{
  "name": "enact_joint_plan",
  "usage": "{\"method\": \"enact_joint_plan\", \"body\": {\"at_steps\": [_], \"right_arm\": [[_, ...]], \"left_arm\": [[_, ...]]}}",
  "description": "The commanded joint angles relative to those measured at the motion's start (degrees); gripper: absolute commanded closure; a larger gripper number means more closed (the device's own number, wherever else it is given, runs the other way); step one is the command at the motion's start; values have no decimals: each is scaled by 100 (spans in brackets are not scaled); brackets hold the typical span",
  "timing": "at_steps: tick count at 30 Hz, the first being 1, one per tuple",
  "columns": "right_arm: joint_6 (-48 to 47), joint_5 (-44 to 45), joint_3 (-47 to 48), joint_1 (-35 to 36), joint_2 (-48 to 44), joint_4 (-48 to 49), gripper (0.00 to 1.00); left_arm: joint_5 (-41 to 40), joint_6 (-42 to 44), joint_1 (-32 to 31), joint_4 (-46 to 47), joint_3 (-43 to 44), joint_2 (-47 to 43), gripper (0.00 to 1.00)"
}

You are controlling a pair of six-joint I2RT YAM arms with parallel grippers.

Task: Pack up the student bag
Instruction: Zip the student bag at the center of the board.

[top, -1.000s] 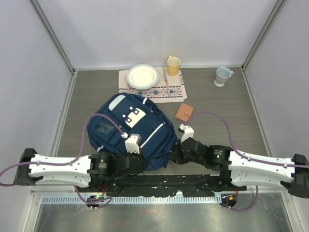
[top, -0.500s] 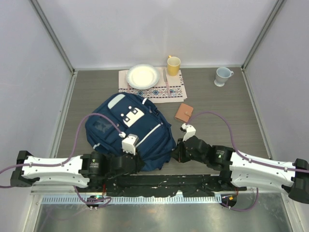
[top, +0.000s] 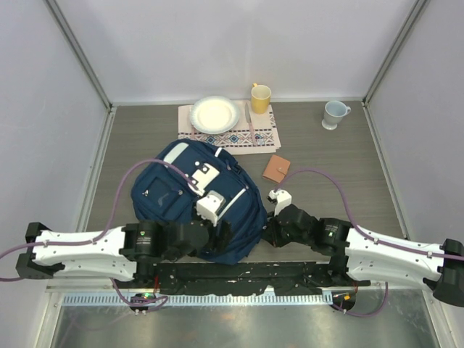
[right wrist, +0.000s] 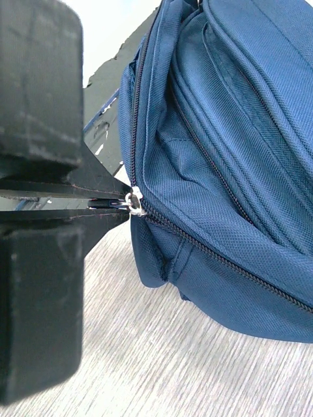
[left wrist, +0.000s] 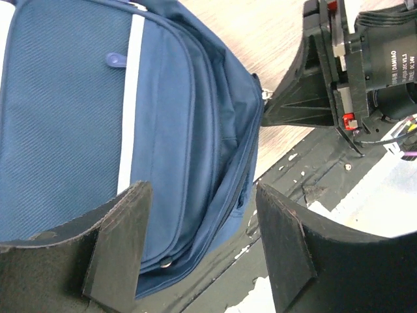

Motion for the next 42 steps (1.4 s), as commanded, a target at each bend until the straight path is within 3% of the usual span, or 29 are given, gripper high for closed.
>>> {"method": "enact_joint_plan", "body": {"at_steps": [1, 8, 17, 18, 21, 22, 24, 25, 30, 37, 42], "right_arm": [[-204, -4, 271, 77, -153, 57, 99], [-195, 67, 324, 86, -303, 48, 99], [-177, -91, 307, 86, -548, 83, 99], [-186, -100, 289, 94, -601, 92, 99], [-186, -57, 228, 86, -760, 127, 99], [-177, -39, 219, 86, -777, 118, 99], [-116, 197, 201, 86, -717, 4, 99], [-81, 312, 210, 86, -647, -75, 99], [95, 823, 289, 86, 20, -401, 99], [-45, 1157, 368, 60, 364, -277, 99], [-116, 1174, 359, -116, 733, -181, 99]], "left_arm": [[541, 759, 13, 957, 61, 647, 31], [1289, 1014, 13, 1967, 158, 2027, 31], [991, 1279, 21, 2425, 185, 2740, 30], [956, 1218, 30, 2443, 158, 2766, 33], [720, 929, 21, 2400, 18, 2784, 59], [649, 823, 30, 2295, -26, 2776, 81], [569, 655, 30, 2014, -88, 2636, 98], [517, 446, 39, 1917, -201, 2548, 100], [297, -434, 30, 1162, -746, 1670, 100], [-204, -1752, 30, -621, -1090, 53, 100], [-213, -2166, 30, -923, -1072, -590, 100]]}}
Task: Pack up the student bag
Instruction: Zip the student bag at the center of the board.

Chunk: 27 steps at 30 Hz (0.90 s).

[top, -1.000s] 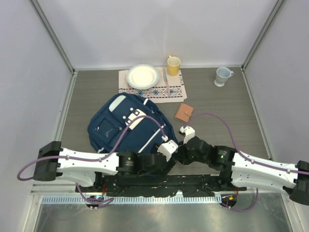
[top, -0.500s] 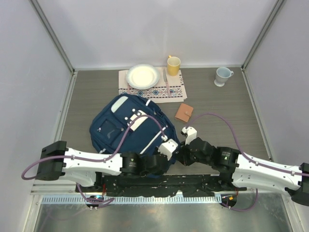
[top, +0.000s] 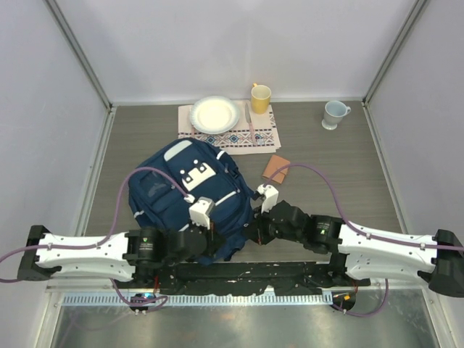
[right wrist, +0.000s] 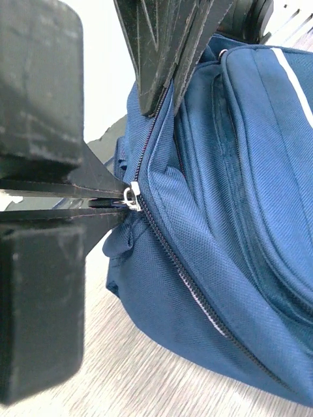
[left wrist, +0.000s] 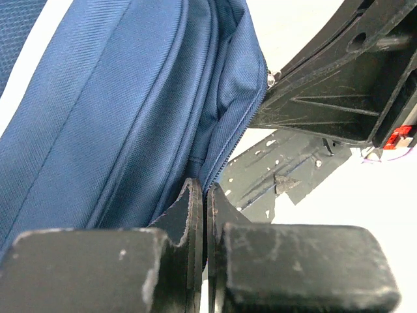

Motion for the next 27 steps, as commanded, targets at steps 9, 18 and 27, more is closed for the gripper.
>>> {"method": "enact_joint_plan", "body": {"at_steps": [9, 18, 27], "right_arm": [[-639, -1259, -78, -524, -146, -683, 99], [-658, -738, 686, -515, 713, -2351, 99], [-666, 511, 1284, -760, 1303, -2714, 99]], "left_arm": [[-637, -205, 6, -1816, 253, 119, 100], [-769, -318, 6, -2088, 368, 236, 100], [-927, -784, 15, -2807, 227, -389, 100]]}}
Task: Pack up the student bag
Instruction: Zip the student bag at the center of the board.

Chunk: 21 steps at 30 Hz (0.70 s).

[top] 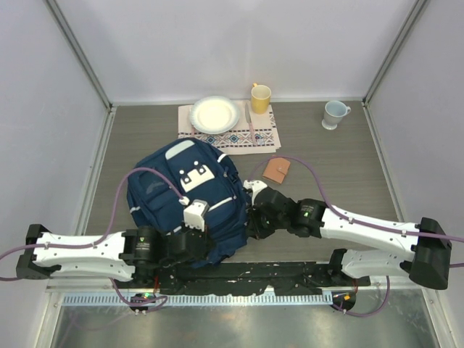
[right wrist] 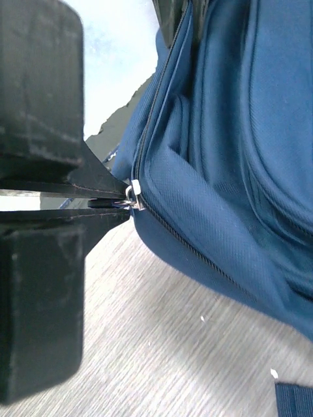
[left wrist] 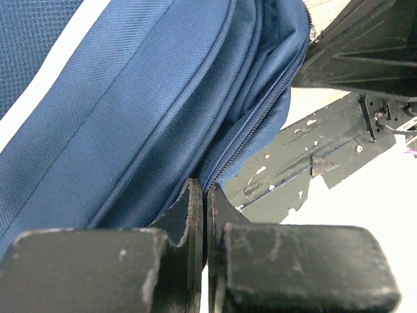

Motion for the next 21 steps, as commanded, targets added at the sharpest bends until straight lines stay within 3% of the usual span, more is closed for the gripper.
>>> {"method": "enact_joint_plan", "body": {"at_steps": [1, 9, 16, 18, 19, 20, 21], "right_arm": [[-135, 1336, 85, -365, 29, -1273, 99], [-100, 1977, -205, -699, 204, -501, 99], [-328, 1795, -828, -779, -92, 1185, 99], [-355, 1628, -917, -770, -356, 1301, 99], [-442, 1539, -1013, -761, -662, 1389, 99], [-469, 1321, -1049, -779, -787, 1398, 99], [-504, 1214, -1075, -770, -919, 1372, 99]], "left_arm": [[-840, -196, 72, -1482, 18, -275, 100], [-813, -319, 72, -1500, 79, -389, 100], [-541, 382, 72, -727, -132, -1153, 100], [-506, 559, 72, -639, -62, -1172, 94], [-497, 629, 80, -604, -35, -1120, 86], [-488, 751, 81, -560, 43, -1093, 71], [-497, 805, 81, -481, 87, -1032, 66]]}}
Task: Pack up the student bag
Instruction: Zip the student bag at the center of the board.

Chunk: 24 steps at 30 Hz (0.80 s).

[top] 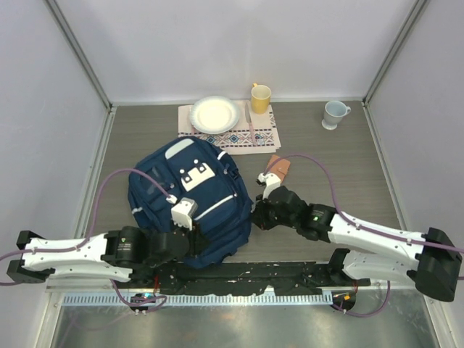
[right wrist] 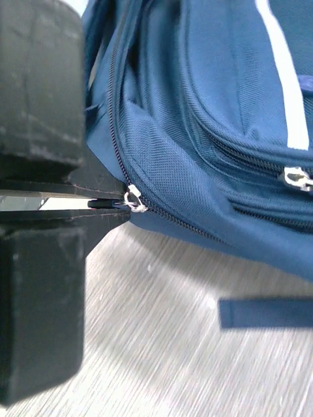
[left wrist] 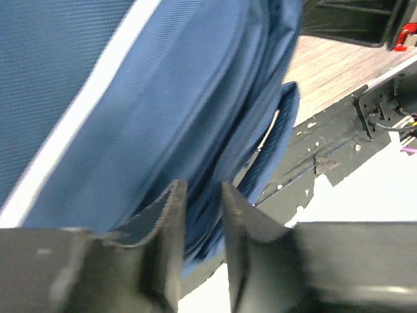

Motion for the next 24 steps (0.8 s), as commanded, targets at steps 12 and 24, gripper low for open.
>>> {"method": "enact_joint_plan", "body": {"at_steps": [12, 24], "right_arm": [[-549, -508, -138, 184, -825, -416, 99], [-506, 20, -93, 599, -895, -566, 99]], "left_arm": [[-333, 2032, 35, 1221, 1170, 1433, 37], [642, 2367, 26, 2196, 1293, 2832, 36]]}}
